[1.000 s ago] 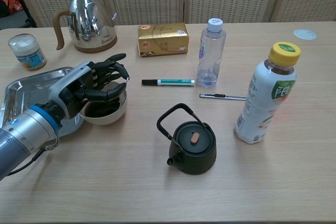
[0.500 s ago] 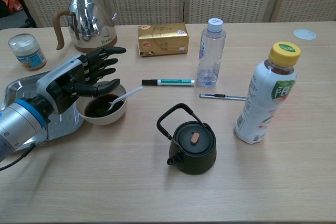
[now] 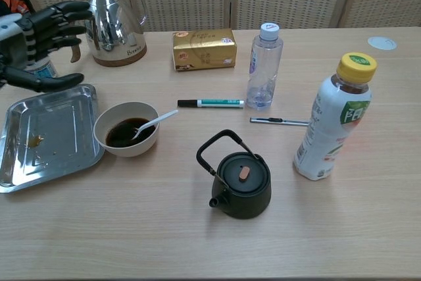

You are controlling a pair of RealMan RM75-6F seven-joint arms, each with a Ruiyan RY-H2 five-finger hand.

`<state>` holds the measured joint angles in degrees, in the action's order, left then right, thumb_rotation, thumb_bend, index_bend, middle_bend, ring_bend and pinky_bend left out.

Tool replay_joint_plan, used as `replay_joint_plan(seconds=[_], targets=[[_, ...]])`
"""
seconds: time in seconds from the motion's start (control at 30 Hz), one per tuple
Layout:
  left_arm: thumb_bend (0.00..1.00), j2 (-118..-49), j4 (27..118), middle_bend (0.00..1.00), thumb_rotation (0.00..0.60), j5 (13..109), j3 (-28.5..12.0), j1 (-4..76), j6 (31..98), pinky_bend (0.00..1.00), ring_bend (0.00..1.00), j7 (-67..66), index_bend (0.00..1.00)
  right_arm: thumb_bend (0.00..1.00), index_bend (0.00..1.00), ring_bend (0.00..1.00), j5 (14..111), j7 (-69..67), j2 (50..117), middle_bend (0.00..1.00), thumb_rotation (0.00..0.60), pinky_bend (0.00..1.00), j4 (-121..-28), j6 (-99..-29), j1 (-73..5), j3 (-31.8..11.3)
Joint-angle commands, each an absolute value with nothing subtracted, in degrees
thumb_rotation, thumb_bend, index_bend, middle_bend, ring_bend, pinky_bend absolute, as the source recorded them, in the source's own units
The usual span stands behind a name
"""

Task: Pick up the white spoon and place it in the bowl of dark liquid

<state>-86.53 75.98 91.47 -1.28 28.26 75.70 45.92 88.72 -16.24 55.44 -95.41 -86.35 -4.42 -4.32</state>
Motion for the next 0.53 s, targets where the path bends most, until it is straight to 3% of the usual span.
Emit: replay_joint_plan(seconds=[0.03, 0.27, 0.53], targets=[[0.29, -76.1, 84.8, 0.0, 0.6, 89.7, 0.5, 23.8, 78.5, 0.0, 0.0, 33.3, 0.0, 0.0, 0.05, 0.0, 89.4, -15.5, 55.7, 0.0, 0.6, 0.0, -95.9, -86.6, -4.3, -4.0], [0.31, -69.7, 87.9, 0.0, 0.6, 86.1, 2.0, 18.2, 81.6, 0.0, 0.0, 16.8, 0.0, 0.0, 0.05, 0.0, 89.4, -11.5, 57.0, 0.0, 0.6, 0.0, -95.1, -88.3, -4.0, -4.5], [0.31, -70.2, 84.9, 0.0, 0.6, 88.5, 3.0, 12.4, 89.1, 0.0, 0.0, 14.1, 0.0, 0.0, 0.05, 0.0, 89.8, -8.3, 58.8, 0.0, 0.6, 0.0, -94.6, -89.6, -3.8, -4.7]])
